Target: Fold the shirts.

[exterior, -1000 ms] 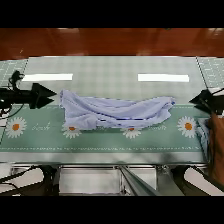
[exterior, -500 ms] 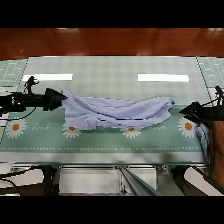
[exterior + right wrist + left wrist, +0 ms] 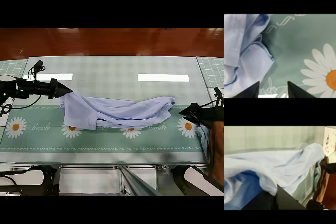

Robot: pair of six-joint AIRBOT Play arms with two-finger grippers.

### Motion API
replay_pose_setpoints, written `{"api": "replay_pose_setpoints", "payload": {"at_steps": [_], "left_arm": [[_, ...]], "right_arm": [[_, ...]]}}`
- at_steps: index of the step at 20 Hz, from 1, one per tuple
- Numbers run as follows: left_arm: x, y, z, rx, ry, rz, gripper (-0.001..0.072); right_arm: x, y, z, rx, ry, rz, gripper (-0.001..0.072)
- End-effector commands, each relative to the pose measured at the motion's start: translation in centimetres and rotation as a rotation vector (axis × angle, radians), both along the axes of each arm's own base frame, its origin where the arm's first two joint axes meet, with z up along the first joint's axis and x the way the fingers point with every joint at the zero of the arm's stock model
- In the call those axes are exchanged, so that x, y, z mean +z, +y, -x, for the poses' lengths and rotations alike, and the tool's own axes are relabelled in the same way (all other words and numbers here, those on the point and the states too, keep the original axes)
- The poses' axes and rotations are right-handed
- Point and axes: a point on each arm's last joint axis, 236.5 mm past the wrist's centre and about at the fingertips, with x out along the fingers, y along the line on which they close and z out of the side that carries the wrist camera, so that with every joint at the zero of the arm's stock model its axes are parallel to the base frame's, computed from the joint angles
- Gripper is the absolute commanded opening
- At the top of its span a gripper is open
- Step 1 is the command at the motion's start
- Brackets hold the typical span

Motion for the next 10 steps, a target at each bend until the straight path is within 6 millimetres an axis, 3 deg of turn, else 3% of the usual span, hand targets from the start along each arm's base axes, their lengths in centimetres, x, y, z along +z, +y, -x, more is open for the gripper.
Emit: {"api": "replay_pose_setpoints", "payload": {"at_steps": [1,8,10], "left_arm": [[0.9,-0.3,0.0,-0.024,-0.006,0.012,0.0019],[0.9,-0.2,0.0,-0.023,-0.005,0.012,0.0019],[0.8,-0.2,0.0,-0.023,-0.004,0.012,0.0019]], "right_arm": [[-0.4,0.9,-1.7,-0.021,-0.033,-0.081,0.0414],[-0.7,-0.1,-5.8,-0.092,-0.078,-0.151,0.0413],[-0.8,1.2,-5.8,-0.045,-0.069,-0.177,0.0412]]}}
